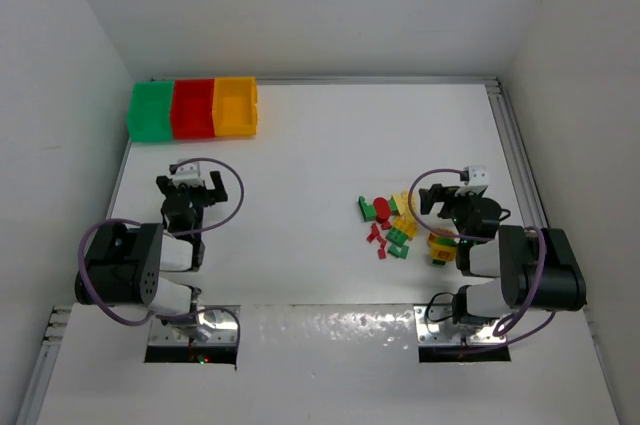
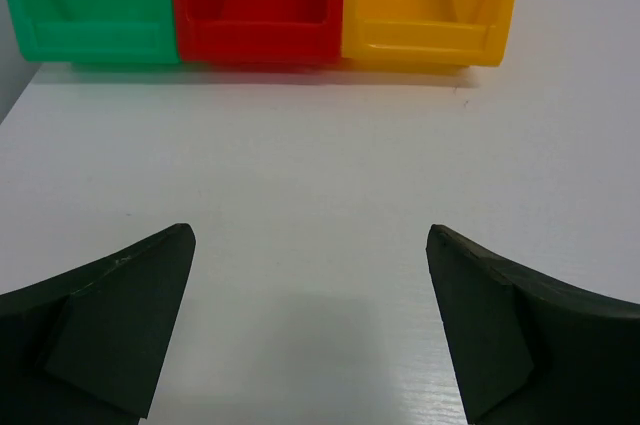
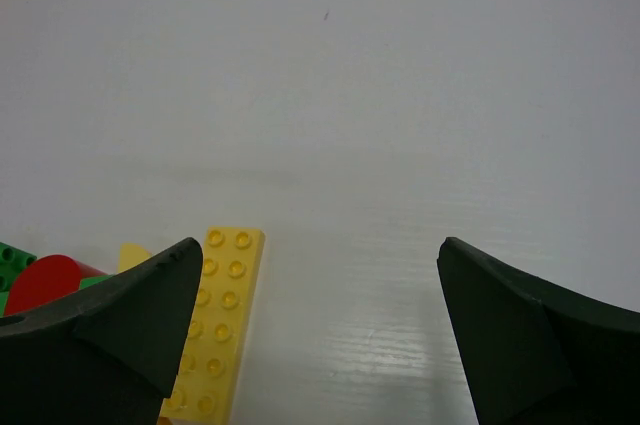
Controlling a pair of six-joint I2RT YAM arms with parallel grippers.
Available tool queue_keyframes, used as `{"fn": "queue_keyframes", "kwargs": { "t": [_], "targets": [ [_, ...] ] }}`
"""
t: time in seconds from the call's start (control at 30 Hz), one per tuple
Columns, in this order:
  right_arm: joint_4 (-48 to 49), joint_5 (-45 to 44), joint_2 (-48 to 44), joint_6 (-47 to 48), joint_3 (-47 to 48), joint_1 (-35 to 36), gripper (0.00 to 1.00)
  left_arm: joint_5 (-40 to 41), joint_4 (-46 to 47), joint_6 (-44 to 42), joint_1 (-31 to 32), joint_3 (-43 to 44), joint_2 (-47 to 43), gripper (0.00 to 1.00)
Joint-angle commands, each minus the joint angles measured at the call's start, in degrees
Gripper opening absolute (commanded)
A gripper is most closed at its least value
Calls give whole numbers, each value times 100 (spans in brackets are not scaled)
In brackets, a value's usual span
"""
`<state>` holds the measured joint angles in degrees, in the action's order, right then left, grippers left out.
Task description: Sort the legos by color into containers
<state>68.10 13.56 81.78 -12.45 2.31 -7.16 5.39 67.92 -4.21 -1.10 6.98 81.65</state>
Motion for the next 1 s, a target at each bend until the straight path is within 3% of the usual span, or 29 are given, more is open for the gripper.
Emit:
{"fn": "queue_keyframes", "kwargs": {
  "t": [0.0,0.2,0.27,0.3,0.33,0.37,0.4,0.47,0.53,0.6,0.63,0.7,0.73,0.8,0.83,0.87,0.9,0.93,0.97],
  "targets": [
    [354,94,-4,-65,-556,-22,99,-11,380,43,58,58,-26,100],
    [389,94,-13,-74,-564,-22,99,-20,406,43,66,58,-17,100],
    [241,95,-213,-126,-591,-22,99,-561,406,-201,58,84,-52,100],
    [-439,59,-667,-222,-469,-49,99,-1218,-621,-473,32,449,-366,100],
    [-446,-19,-1063,-223,-303,-49,99,-1224,-631,-476,31,453,-595,100],
    [-1760,-64,-1450,-197,-75,-49,99,-1790,-2145,-806,40,1254,-736,100],
    [-2321,-64,-1793,-101,223,-49,99,-2030,-2847,-897,40,1697,-790,100],
    [-3550,15,-2525,188,1058,-40,99,-1833,-4322,-462,31,2963,-747,100],
    [-4371,-273,-2798,199,2153,-40,99,-1620,-5013,-335,31,3849,-738,100],
    [-5575,-494,-2755,286,2938,-40,99,-1855,-6076,-825,40,4414,-729,100],
    [-5962,-417,-2668,452,3717,-49,99,-2066,-6446,-1132,40,4991,-712,100],
    [-7279,-232,-2229,1058,4529,-40,99,-2952,-7894,-2623,58,5583,-624,100],
    [-8041,-188,-1871,1147,5299,-40,99,-3208,-8848,-3917,197,6125,-571,100],
    [-8530,-387,-1596,459,5971,-40,99,-2853,-9260,-4368,400,6455,-536,100],
    [-8671,-929,-1543,-886,6262,-49,99,-2389,-9210,-3664,435,6647,-510,100],
    [-8638,-769,-1533,-1169,6264,-49,99,-1967,-9174,-2822,436,6780,-422,100],
    [-8472,-298,-1507,-1198,6186,-49,74,-1528,-9296,-2031,436,7007,-369,100],
    [-8523,247,-1429,-1025,6168,-40,61,-1427,-9749,-1179,418,7497,-308,100],
    [-8793,731,-1315,-1084,6264,-5,49,-1818,-9989,-1362,418,7650,-229,87]
  ]
}}
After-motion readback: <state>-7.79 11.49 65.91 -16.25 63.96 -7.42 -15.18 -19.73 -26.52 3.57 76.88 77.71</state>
